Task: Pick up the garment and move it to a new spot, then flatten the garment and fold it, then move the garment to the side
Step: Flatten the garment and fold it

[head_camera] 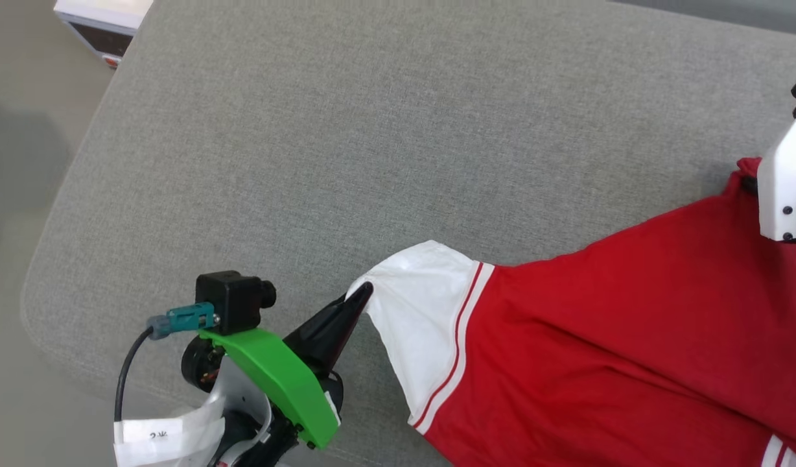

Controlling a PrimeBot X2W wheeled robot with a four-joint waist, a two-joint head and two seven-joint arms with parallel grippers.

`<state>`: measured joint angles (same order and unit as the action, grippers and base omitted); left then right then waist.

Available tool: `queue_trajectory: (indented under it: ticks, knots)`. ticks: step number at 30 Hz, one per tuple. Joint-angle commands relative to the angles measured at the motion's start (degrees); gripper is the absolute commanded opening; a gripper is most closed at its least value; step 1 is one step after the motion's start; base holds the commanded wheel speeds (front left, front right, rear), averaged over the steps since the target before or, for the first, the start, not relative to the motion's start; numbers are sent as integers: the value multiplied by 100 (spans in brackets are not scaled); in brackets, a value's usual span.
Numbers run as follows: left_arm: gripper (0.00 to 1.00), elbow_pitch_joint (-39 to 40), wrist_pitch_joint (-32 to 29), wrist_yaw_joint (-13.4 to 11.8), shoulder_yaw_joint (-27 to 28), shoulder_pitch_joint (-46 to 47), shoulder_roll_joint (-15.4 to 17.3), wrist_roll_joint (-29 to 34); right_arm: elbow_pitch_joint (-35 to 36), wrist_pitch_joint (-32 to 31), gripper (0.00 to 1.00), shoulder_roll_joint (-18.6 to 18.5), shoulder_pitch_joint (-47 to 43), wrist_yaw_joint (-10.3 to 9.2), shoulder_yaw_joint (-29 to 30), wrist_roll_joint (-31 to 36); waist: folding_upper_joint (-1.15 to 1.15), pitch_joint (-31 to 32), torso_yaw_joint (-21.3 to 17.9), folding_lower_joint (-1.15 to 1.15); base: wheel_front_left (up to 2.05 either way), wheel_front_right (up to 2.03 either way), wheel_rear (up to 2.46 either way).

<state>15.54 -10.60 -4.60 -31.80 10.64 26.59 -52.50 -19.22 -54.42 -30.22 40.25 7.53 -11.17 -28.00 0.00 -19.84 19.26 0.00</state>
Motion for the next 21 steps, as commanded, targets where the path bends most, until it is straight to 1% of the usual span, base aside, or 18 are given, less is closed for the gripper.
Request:
queue_trajectory:
  ticks: [1,7,12,21]
  knots:
    - [0,4,49,-40,47,27,22,-20,-30,128,0,16,-41,-4,-18,-77,0,310,-213,0,0,0,0]
    - [0,60,195,-221,259,-85,107,2,-151,822,0,27,-70,-4,-94,-309,0,877,-511,0,0,0,0]
    - [0,206,368,-369,501,-83,233,117,-90,1314,0,24,-81,-4,-167,-536,0,1296,-778,0,0,0,0]
    - [0,451,646,-599,1002,382,407,407,241,2029,0,-50,-157,-4,-160,-796,0,1788,-1255,0,0,0,0]
